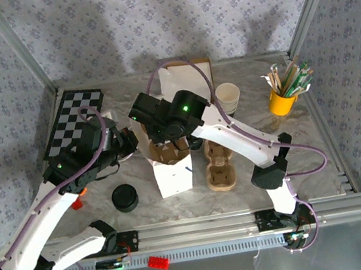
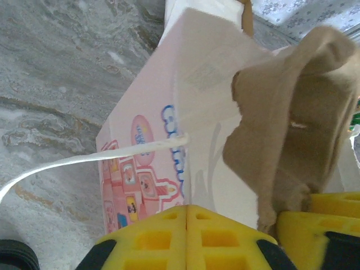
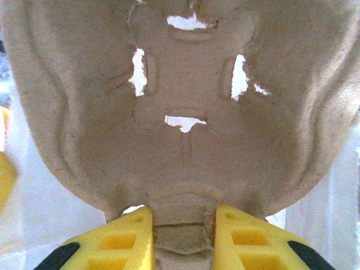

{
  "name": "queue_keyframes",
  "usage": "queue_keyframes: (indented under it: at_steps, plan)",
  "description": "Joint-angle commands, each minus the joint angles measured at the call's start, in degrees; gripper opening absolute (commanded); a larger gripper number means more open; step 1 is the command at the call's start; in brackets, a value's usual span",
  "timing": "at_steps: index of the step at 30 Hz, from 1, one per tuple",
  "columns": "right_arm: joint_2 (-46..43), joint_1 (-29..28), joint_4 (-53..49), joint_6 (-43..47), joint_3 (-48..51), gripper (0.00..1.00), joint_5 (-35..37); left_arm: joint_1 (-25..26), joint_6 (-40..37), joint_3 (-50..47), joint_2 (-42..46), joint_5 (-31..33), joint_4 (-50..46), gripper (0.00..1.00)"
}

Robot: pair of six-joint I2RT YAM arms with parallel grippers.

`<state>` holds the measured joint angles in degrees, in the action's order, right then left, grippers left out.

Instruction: Pack the takeout coffee

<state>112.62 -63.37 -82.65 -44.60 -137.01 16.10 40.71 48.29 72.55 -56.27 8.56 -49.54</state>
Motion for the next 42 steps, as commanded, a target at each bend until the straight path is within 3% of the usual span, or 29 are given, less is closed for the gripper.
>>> queue_keyframes:
  at_steps: [1, 26, 42]
  plan:
    - [-1.64, 0.01, -3.31, -1.07, 0.17, 0.26, -1.31, -1.02, -1.95, 3.46, -0.32, 0.2, -0.96, 0.08]
    - [4.82, 2.85, -1.01, -0.07, -0.71, 0.26, -8.64, -1.84, -0.85, -1.27, 0.88, -2.94, 3.22, 0.02]
    - [4.46, 3.61, -0.7, -2.38, 4.59, 0.29, -5.12, -1.69, -0.26, -1.52, 2.04, -2.48, 2.42, 0.0]
